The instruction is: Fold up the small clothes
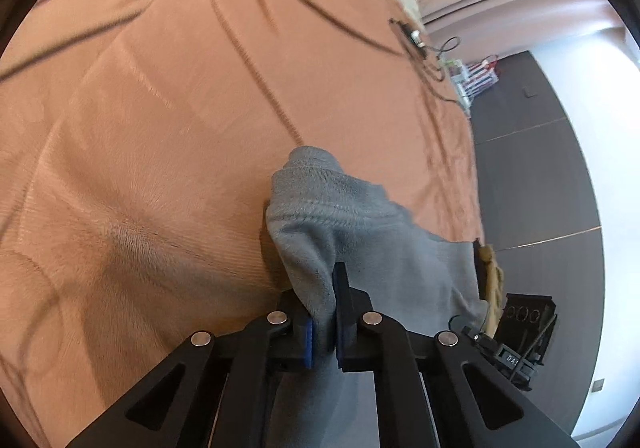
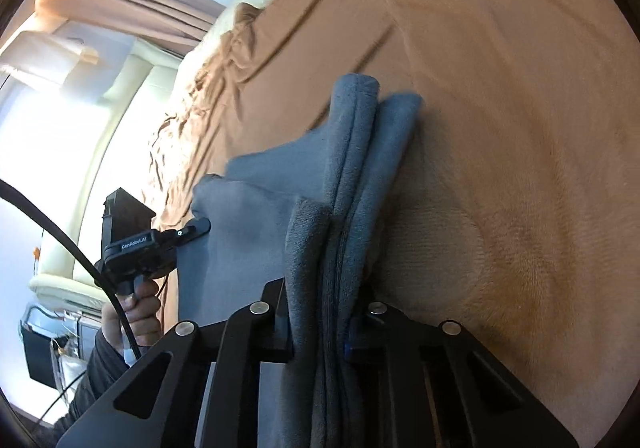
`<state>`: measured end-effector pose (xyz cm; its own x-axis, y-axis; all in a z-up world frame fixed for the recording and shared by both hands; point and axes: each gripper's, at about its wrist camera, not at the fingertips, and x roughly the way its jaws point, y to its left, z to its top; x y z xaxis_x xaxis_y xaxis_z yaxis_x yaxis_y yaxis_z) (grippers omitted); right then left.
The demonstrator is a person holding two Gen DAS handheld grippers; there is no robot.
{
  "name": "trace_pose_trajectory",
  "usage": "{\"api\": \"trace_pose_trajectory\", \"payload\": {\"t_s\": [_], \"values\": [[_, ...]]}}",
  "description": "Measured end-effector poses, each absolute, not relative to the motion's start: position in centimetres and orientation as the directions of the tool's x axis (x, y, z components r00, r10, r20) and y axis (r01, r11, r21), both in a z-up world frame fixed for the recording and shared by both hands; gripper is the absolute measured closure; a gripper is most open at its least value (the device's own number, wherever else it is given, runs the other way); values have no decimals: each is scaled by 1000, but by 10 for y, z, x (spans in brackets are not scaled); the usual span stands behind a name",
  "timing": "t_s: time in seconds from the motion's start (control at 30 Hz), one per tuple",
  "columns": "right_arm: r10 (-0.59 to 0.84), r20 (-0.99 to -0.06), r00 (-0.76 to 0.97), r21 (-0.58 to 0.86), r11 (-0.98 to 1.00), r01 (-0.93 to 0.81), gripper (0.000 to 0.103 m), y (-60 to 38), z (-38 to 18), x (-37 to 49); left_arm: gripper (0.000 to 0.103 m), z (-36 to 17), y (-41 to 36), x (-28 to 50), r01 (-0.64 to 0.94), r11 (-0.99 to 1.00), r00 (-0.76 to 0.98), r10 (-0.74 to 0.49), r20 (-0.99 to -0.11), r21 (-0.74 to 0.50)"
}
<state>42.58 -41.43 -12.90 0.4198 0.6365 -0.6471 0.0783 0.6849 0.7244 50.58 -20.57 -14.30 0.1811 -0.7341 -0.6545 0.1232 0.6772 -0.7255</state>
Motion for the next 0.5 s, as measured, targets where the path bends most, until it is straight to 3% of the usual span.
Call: {"api": "trace_pose_trajectory", "payload": {"t_s": [0.5], "values": [[603,-610,514,681,731,-49,91,-403,-45,368,97,-39,-191,452,249,632,291,-772,-565,-734]]}}
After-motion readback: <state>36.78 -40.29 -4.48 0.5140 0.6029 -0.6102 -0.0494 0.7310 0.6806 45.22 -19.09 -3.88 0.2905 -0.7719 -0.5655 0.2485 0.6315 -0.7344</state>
